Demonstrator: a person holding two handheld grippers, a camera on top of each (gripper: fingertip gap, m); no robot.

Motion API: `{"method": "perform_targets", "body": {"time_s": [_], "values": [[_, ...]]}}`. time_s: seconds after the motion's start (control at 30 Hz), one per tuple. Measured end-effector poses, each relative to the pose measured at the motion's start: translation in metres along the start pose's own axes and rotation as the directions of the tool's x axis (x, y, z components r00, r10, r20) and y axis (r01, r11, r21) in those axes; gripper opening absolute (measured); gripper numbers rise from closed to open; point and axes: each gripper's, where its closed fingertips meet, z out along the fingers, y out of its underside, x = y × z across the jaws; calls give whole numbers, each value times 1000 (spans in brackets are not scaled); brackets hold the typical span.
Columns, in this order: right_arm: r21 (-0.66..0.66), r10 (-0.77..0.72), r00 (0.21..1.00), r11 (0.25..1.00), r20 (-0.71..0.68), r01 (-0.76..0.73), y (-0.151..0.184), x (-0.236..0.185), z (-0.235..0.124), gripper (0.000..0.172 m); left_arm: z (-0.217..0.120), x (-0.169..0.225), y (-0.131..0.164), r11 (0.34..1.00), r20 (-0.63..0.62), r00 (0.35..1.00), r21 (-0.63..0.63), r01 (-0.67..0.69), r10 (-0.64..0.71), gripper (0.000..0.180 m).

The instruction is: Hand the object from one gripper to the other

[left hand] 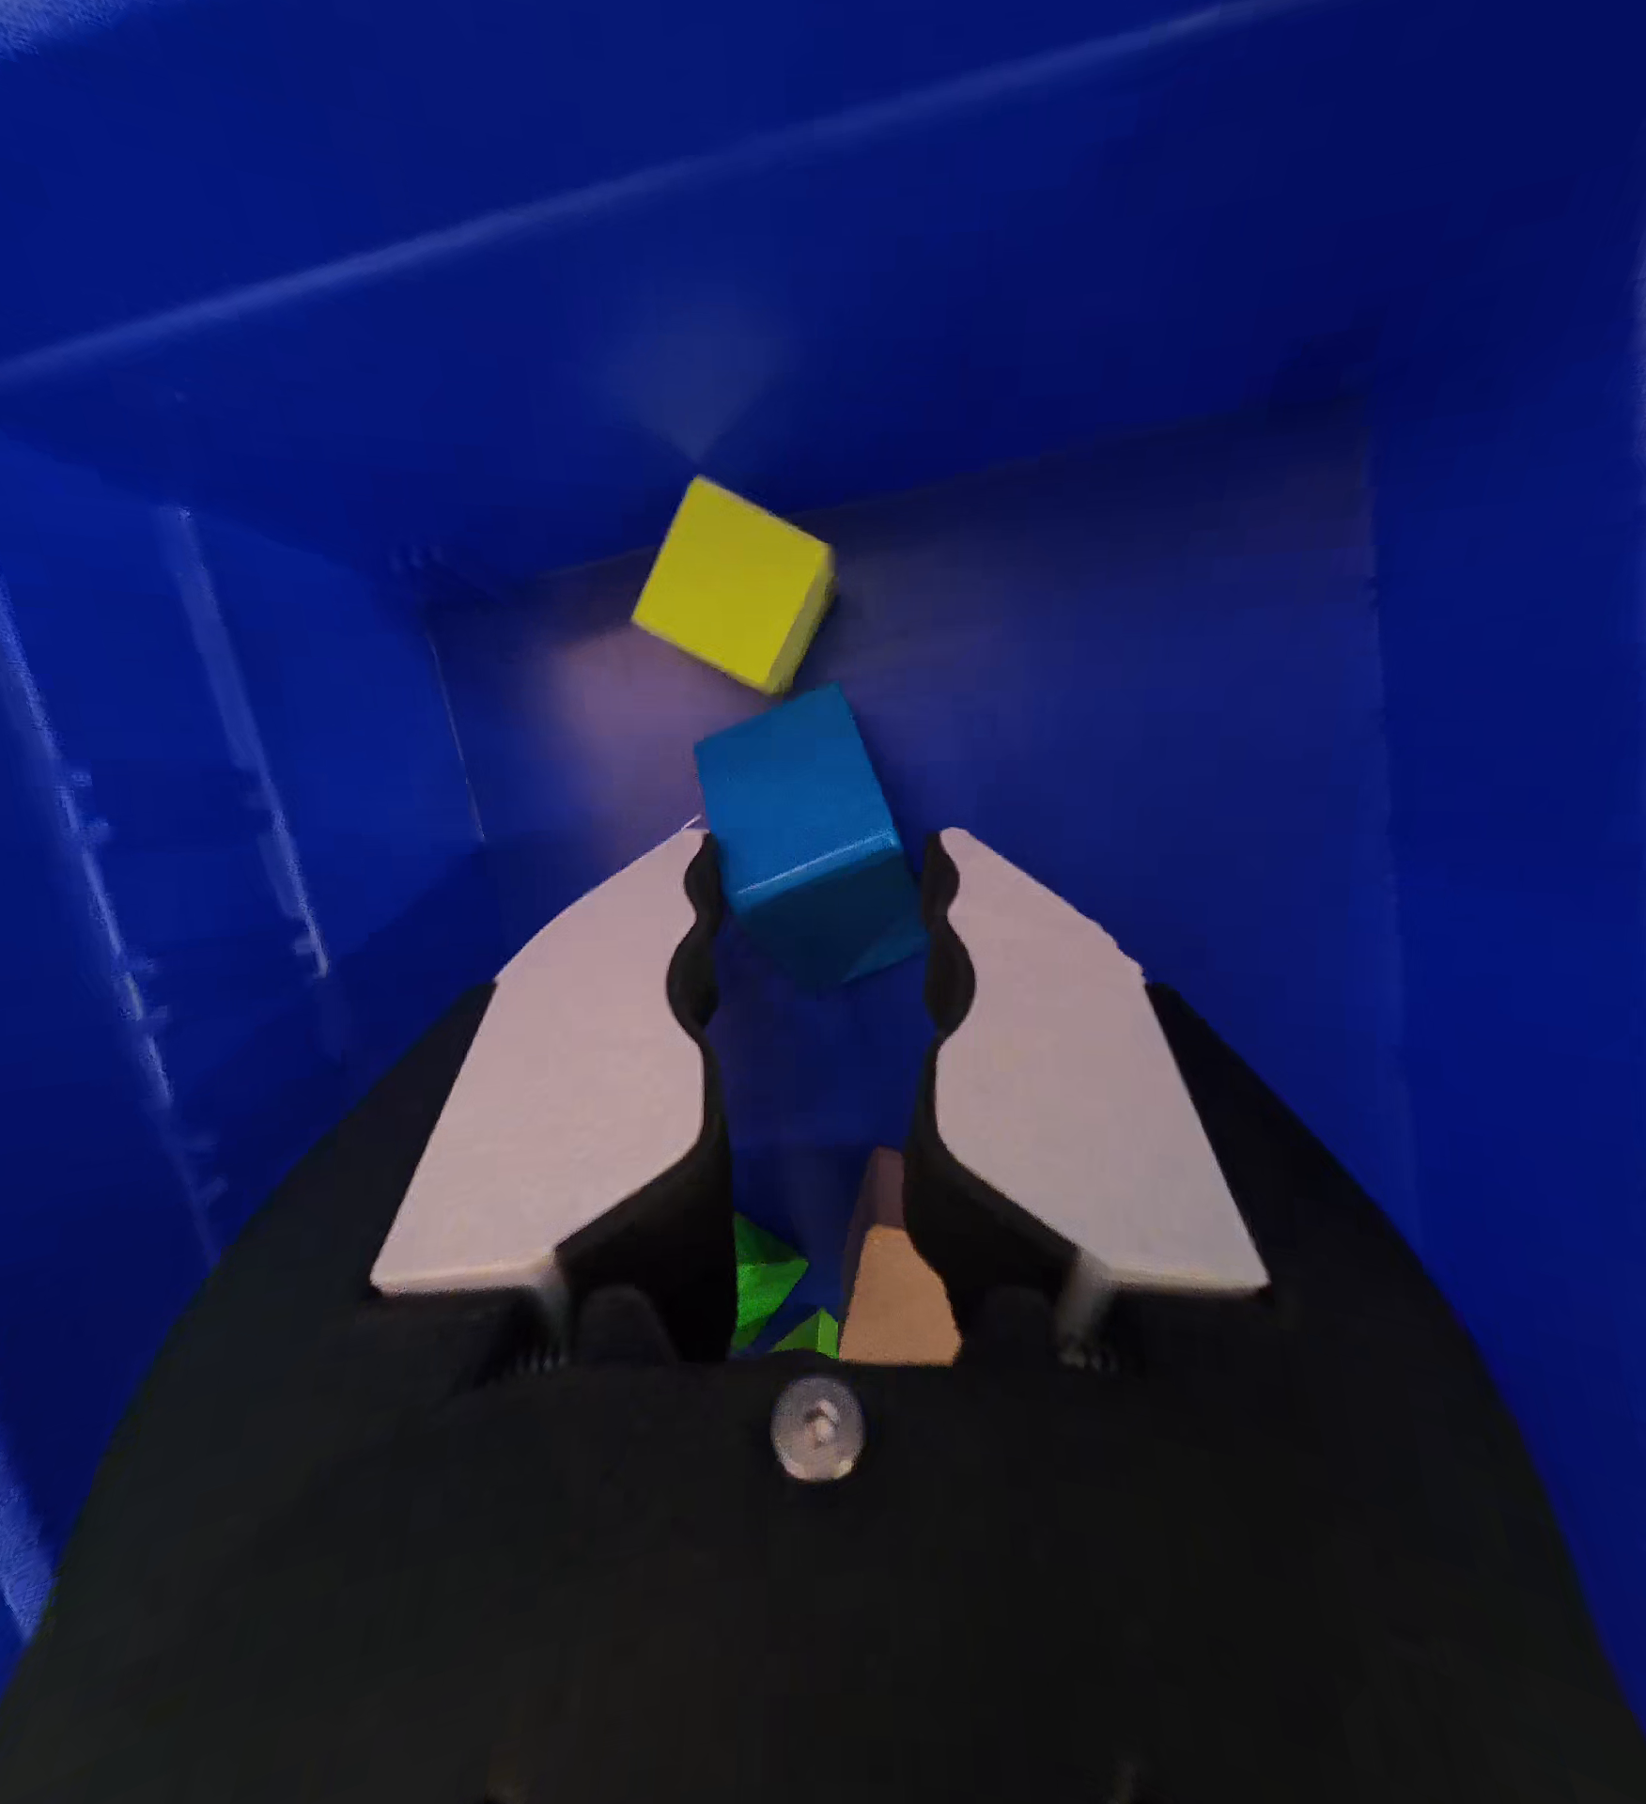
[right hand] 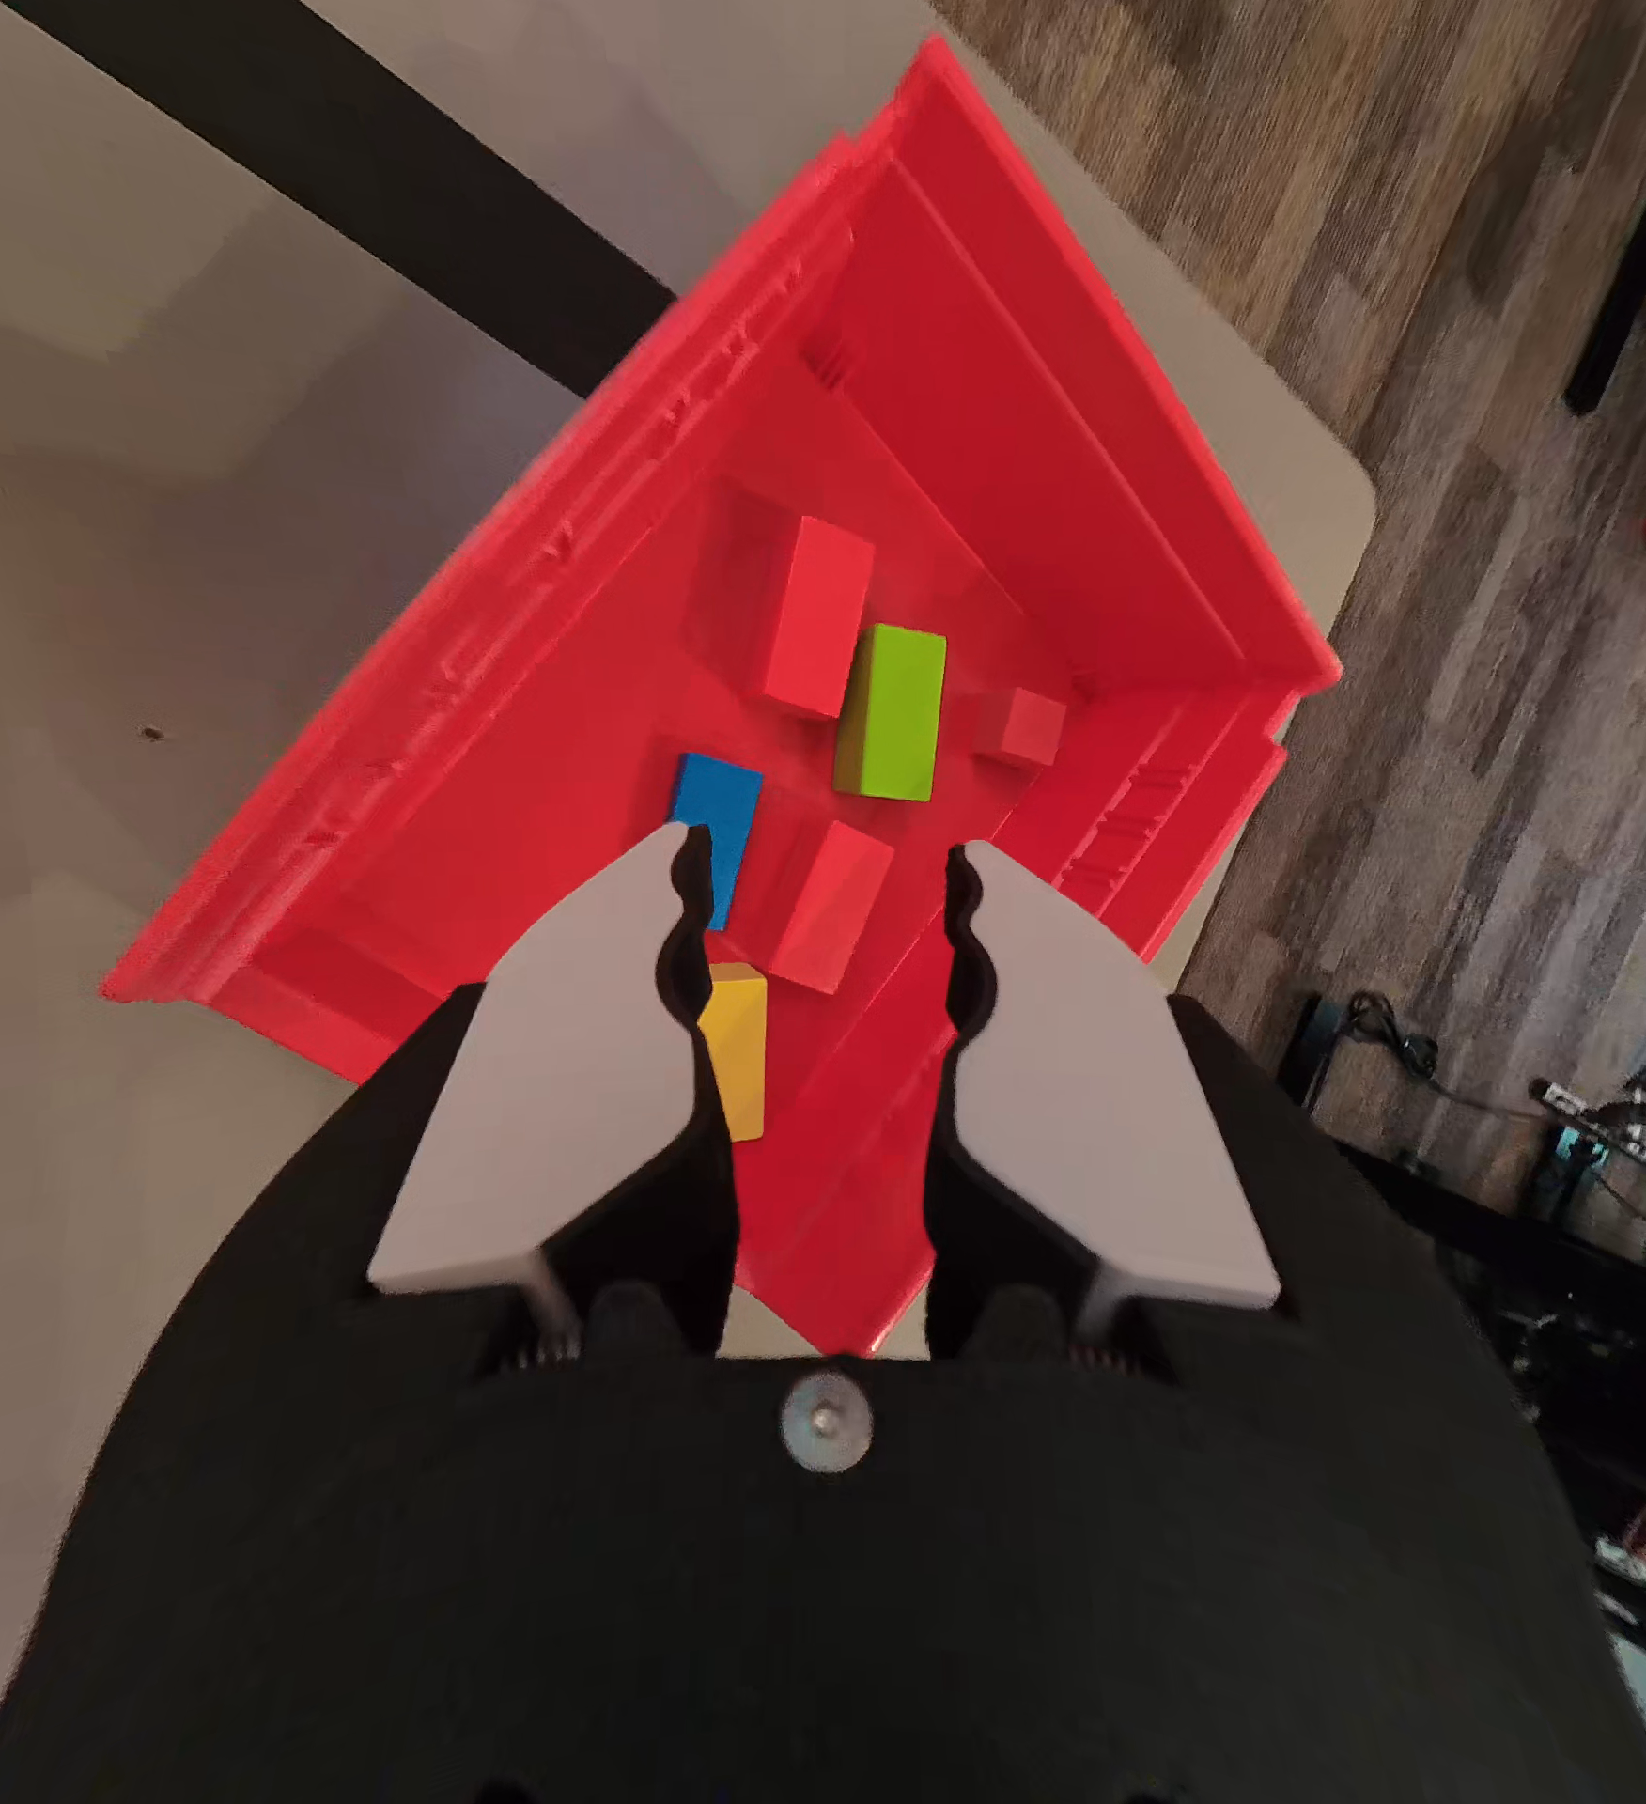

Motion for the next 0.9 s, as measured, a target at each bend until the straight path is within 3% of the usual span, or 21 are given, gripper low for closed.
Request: {"method": "perform_targets", "body": {"time_s": [0.23, 0.4, 0.5, 0.7, 0.9], "values": [[260, -134, 991, 958, 27, 122, -55, -53, -60, 45, -58, 26, -24, 952, -83, 983, 275, -138, 166, 39], [567, -370, 919, 790, 137, 234, -110, -149, -124, 48, -131, 83, -33, 802, -111, 894, 499, -328, 434, 39], [718, -543, 817, 646, 194, 259, -136, -222, -158, 51, -182, 150, -28, 631, -121, 750, 637, -444, 650, 39], [824, -770, 610, 462, 189, 328, -161, -320, -181, 53, -241, 265, 5, 291, -9, 392, 686, -667, 920, 39], [842, -855, 478, 399, 200, 362, -158, -352, -182, 46, -270, 321, 23, 108, 46, 200, 712, -694, 979, 39]]}}
